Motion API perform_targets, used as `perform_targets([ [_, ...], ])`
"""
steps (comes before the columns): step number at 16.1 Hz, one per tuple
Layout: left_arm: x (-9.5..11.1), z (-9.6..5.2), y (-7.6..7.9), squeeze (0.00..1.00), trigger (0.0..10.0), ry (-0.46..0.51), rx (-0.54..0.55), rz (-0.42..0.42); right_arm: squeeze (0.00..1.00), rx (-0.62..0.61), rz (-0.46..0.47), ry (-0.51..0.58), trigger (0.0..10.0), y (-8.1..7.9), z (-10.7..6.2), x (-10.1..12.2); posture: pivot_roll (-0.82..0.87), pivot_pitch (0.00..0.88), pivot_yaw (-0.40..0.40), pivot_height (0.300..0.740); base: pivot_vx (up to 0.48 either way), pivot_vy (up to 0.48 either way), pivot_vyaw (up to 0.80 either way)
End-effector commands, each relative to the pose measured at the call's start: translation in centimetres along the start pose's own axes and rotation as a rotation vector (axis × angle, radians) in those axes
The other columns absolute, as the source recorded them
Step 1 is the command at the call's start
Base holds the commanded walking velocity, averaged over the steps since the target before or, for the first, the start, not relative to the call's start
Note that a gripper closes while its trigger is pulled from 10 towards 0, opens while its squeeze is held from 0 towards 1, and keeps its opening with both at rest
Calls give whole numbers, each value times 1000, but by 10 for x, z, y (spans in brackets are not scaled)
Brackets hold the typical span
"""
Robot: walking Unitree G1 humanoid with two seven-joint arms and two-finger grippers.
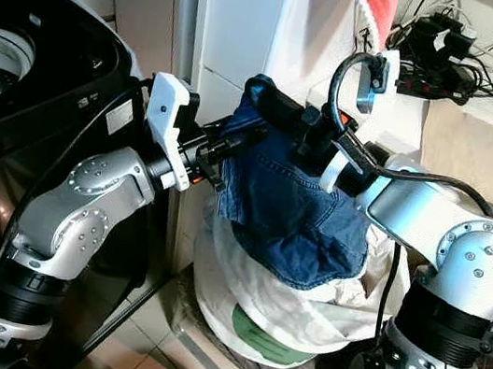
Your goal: Clothes washing
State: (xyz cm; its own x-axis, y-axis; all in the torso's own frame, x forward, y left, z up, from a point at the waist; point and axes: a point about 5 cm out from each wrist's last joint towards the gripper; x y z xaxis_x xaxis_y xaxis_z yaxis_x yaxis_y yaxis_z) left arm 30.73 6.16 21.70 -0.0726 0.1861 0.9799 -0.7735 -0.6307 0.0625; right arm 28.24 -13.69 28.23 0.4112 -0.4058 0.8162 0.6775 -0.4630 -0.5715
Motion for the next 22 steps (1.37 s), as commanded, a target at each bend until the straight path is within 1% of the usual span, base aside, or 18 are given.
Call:
perform_targets([
  [1, 4, -4, -11, 0, 0, 10, 66, 17, 0, 6, -28, 34, 0, -5, -7, 4, -42, 0, -56, 740, 0, 0, 0],
  [7, 6, -9, -18, 0, 0, 30, 108, 25, 0, 1, -32, 36, 0, -5, -7, 2, -34, 0, -47, 740, 0, 0, 0],
  [8, 7, -9, -20, 0, 0, 34, 122, 28, 549, -5, -43, 35, 0, -4, -8, 2, -32, 0, -48, 740, 0, 0, 0],
  [9, 9, -10, -23, 0, 0, 42, 135, 27, 1000, -24, -48, 35, 5647, -2, -8, 2, -31, 0, -46, 740, 0, 0, 0],
  [10, 12, -11, -27, 0, 0, 55, 154, 34, 1000, 43, -32, 20, 10000, -5, -8, 0, -26, 0, -46, 740, 0, 0, 0],
  [11, 15, -11, -30, 0, 0, 59, 163, 43, 1000, 39, -44, 15, 10000, -6, -9, 0, -26, 0, -46, 740, 0, 0, 0],
  [12, 24, -11, -37, 0, 0, 67, 184, 83, 1000, 10, -64, 14, 10000, -5, -11, -1, -24, 0, -46, 740, 0, 0, 0],
  [13, 46, -12, -53, 0, 0, 85, 232, 168, 1000, -46, -93, 8, 10000, -1, -15, -2, -17, 0, -44, 740, 0, 0, 0],
  [14, 85, -14, -74, 0, 0, 125, 297, 286, 184, -64, -121, -4, 10000, 1, -20, -5, -6, 0, -42, 740, 0, 0, 0],
  [15, 135, -19, -95, 0, 0, 162, 383, 471, 0, -59, -154, -20, 10000, -1, -24, -10, -2, 0, -40, 740, 0, 0, 0],
  [16, 186, -29, -114, 0, 0, 177, 505, 698, 0, -68, -179, -29, 10000, -1, -25, -13, 3, 0, -35, 740, 0, 0, 0],
  [17, 231, -43, -126, 0, 0, 188, 645, 886, 0, -82, -187, -35, 10000, -1, -24, -16, 6, 0, -23, 740, 0, 0, 0],
  [18, 248, -50, -129, 0, 0, 193, 705, 956, 0, -87, -190, -38, 10000, 0, -24, -17, 9, 0, -17, 740, 0, 0, 0],
  [19, 278, -68, -136, 0, 0, 156, 835, 1080, 0, -107, -198, -34, 10000, 2, -22, -20, 12, 0, -8, 740, 0, 0, 0],
  [20, 283, -72, -139, 0, 0, 132, 863, 1100, 0, -113, -199, -31, 10000, 2, -22, -20, 12, 0, -8, 740, 0, 0, 0],
  [21, 280, -78, -148, 0, 0, 58, 891, 1106, 0, -124, -204, -29, 10000, 3, -20, -22, 15, 0, 2, 740, 0, 0, 0],
  [22, 261, -81, -163, 0, 0, -78, 886, 1060, 0, -134, -213, -38, 10000, 4, -19, -27, 16, 0, 3, 740, 0, 0, 0],
])
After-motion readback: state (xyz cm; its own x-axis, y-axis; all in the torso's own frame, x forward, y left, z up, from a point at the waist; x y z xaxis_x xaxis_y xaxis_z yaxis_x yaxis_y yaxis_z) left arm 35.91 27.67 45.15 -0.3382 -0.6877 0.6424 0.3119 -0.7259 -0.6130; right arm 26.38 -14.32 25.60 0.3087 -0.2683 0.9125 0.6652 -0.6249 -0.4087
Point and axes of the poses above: a point about 5 cm out from each wrist's last joint towards the gripper, its own z axis pointing out of the wrist towards the gripper, its own x axis along the axis of the wrist's last joint, y = z × x
